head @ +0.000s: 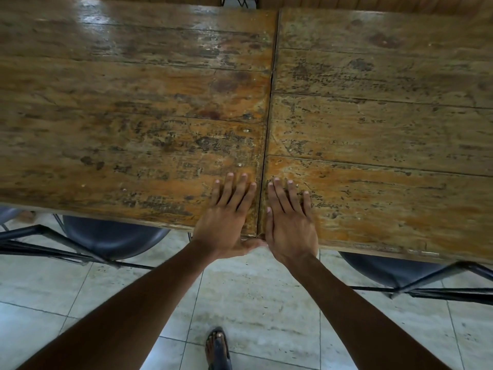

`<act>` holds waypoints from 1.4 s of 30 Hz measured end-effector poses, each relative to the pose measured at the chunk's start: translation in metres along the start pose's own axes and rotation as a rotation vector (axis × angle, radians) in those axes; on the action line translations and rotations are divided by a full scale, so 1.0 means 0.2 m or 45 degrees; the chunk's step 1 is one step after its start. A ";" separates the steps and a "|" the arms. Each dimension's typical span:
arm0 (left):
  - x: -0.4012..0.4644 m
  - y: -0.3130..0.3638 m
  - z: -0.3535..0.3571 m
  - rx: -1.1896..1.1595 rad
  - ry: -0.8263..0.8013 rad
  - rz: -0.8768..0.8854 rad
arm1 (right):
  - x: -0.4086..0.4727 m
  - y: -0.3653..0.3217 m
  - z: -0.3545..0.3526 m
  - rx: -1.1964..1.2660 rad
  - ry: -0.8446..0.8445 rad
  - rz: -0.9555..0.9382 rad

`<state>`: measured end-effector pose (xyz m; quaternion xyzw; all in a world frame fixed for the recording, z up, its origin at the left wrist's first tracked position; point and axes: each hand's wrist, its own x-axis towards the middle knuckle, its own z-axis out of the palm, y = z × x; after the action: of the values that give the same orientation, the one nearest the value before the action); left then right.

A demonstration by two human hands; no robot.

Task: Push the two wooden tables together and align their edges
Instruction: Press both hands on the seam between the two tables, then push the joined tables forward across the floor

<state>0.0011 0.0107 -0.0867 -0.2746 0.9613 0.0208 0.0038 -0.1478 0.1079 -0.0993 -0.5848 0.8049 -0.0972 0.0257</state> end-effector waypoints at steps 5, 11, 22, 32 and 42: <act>0.00 0.00 -0.01 0.009 -0.044 -0.031 | 0.00 -0.02 -0.03 0.008 -0.017 0.011; 0.01 0.02 -0.04 -0.060 -0.179 -0.067 | 0.01 -0.04 -0.09 0.022 -0.161 0.046; -0.04 -0.12 -0.55 -0.057 -0.344 -0.044 | 0.15 -0.38 -0.59 -0.111 -0.485 0.085; -0.50 -0.66 -1.41 0.106 -0.007 -0.407 | 0.37 -1.29 -1.28 -0.034 -0.168 -0.240; -1.65 -1.61 -1.86 0.309 0.307 -0.891 | 0.40 -2.75 -1.46 0.021 -0.010 -0.767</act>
<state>0.4532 -0.1048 0.2782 -0.5840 0.7985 -0.1280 -0.0701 0.2957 -0.0943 0.2952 -0.7974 0.5944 -0.1046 0.0035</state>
